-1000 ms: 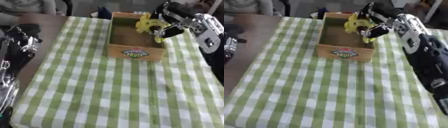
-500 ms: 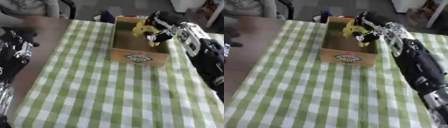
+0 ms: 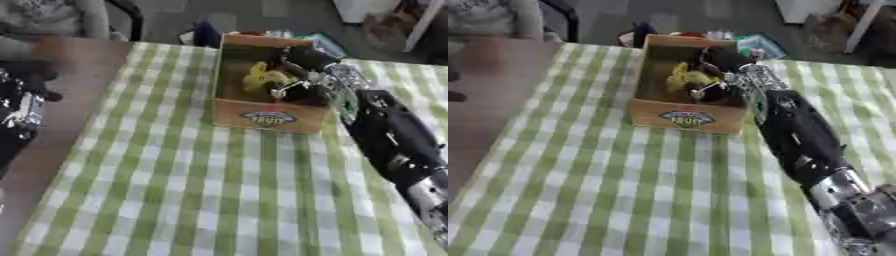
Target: Pick up objects on the table and place them in the box.
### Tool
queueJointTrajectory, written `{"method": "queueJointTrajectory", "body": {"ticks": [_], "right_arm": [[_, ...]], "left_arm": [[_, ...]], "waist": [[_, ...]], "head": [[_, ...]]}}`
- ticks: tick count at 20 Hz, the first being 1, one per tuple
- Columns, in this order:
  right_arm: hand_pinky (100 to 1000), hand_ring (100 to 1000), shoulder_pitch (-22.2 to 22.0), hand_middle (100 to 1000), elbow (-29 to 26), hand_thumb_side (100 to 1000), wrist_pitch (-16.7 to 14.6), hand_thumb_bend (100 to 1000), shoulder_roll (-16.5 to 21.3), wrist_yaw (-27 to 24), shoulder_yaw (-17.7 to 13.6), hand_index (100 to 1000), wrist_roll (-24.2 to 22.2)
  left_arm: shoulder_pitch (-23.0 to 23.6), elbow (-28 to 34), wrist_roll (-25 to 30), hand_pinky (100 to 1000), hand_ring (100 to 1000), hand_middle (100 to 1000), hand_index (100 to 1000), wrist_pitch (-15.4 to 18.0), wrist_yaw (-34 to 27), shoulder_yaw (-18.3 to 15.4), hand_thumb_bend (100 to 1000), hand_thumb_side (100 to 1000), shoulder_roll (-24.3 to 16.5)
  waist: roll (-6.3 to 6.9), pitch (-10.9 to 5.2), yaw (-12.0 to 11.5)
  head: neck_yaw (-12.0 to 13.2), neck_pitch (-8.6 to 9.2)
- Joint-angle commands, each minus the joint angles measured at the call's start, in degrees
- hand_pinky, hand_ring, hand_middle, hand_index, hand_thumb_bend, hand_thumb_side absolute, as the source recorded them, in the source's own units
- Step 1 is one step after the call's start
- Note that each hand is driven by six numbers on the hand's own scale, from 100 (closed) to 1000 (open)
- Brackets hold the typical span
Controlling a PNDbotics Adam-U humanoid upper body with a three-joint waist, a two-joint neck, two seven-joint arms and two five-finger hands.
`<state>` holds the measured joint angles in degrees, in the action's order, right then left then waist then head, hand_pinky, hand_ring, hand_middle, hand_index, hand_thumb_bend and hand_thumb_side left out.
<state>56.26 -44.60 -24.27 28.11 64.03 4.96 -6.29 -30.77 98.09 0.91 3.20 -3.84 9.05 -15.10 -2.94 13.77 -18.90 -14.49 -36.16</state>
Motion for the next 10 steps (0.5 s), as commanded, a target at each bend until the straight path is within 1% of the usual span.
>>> {"method": "queueJointTrajectory", "body": {"ticks": [1, 4, 7, 8, 9, 10], "right_arm": [[868, 924, 1.27, 971, -2.26, 318, 0.88, 100, 1.22, 0.15, -0.64, 952, 0.97], [859, 917, 0.91, 968, -3.89, 301, 1.50, 100, 1.59, -1.10, -0.45, 951, 1.88], [822, 891, 0.34, 937, -6.31, 263, 1.68, 100, 2.25, -3.17, -0.29, 931, 2.96], [798, 875, 0.04, 915, -7.43, 247, 1.55, 100, 2.58, -4.23, -0.20, 921, 3.41], [745, 837, -0.35, 877, -8.70, 207, 1.45, 100, 2.92, -5.65, -0.11, 904, 3.90], [712, 814, -0.85, 858, -9.95, 188, 1.40, 100, 3.15, -8.05, -0.18, 895, 4.32]], "left_arm": [[-0.74, 0.86, 0.17, 661, 783, 711, 678, 0.05, -0.04, -0.09, 100, 406, -0.49], [-0.39, 0.73, 0.08, 662, 783, 711, 678, 0.05, 0.04, -0.21, 100, 408, -0.61], [0.07, 0.59, -0.13, 662, 783, 710, 677, 0.06, 0.10, -0.45, 100, 408, -0.71], [0.31, 0.52, -0.21, 661, 783, 710, 677, 0.06, 0.13, -0.54, 100, 411, -0.80], [0.58, 0.40, -0.30, 662, 783, 710, 677, 0.05, 0.18, -0.64, 100, 412, -0.91], [0.92, 0.23, -0.43, 662, 784, 711, 677, 0.04, 0.25, -0.78, 100, 414, -1.06]], "waist": [[0.40, -1.07, 0.37], [0.49, -1.24, 1.02], [0.68, -1.58, 1.91], [0.75, -1.75, 2.36], [0.81, -1.94, 2.87], [0.84, -2.16, 3.54]], "head": [[0.48, 0.52], [0.88, 0.44], [1.25, 0.12], [1.48, -0.03], [1.74, -0.23], [2.17, -0.45]]}}
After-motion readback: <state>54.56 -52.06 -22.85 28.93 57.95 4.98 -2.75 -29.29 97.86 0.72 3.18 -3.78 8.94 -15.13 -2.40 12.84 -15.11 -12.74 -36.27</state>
